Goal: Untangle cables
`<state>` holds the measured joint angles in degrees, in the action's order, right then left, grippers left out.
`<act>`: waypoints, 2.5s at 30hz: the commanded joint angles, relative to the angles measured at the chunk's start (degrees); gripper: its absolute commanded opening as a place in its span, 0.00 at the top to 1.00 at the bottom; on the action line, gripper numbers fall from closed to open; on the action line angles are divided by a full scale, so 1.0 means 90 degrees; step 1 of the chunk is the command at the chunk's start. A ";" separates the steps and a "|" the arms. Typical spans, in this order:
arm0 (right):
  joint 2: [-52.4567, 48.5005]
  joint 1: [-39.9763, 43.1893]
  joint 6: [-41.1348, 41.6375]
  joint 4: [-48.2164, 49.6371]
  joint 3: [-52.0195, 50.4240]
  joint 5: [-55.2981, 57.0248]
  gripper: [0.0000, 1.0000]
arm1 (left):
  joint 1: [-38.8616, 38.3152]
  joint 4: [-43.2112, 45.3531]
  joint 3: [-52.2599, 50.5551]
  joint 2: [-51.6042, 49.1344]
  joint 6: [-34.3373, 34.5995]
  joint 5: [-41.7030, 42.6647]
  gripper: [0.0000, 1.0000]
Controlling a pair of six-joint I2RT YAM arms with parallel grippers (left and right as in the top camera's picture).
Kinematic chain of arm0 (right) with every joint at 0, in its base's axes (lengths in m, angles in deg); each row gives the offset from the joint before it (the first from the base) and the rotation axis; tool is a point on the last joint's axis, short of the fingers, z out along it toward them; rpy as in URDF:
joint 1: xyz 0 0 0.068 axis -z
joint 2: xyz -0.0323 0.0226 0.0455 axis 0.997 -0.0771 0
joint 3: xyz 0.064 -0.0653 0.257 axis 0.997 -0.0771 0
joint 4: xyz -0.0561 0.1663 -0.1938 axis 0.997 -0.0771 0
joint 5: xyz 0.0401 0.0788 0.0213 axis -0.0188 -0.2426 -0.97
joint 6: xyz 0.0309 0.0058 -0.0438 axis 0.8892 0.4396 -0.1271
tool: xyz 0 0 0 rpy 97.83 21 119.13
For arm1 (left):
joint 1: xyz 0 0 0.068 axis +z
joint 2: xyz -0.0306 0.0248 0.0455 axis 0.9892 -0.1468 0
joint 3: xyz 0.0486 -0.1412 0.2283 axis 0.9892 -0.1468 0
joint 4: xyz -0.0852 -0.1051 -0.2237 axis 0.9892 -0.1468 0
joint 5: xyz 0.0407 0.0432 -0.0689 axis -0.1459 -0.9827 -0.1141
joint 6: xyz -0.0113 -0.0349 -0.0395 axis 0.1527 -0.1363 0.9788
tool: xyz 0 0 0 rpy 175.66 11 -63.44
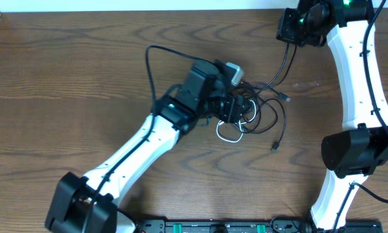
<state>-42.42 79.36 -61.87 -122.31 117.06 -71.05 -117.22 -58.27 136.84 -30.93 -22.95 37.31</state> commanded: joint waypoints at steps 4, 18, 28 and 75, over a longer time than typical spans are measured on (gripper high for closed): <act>-0.0087 -0.0024 -0.0100 -0.0039 0.0046 -0.0170 0.99 | -0.0214 0.0277 0.0039 -0.0624 -0.0155 -0.1537 0.28; -0.0087 0.0046 -0.0214 -0.0199 0.0039 0.0007 0.99 | -0.0090 0.1035 0.0041 -0.1049 -0.0151 -0.1562 0.81; -0.0087 0.0461 -0.0342 -0.0233 -0.0707 0.0119 0.99 | 0.0639 0.0843 0.0041 0.0996 -0.0151 -0.1564 0.81; -0.0087 0.0933 -0.0721 0.0168 -0.1627 -0.0333 0.99 | 0.0095 -0.1205 -0.0056 -0.0335 0.0321 -0.1253 0.51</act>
<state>-42.71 87.91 -67.31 -120.76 102.57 -73.52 -116.32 -69.66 136.78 -33.80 -20.07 23.78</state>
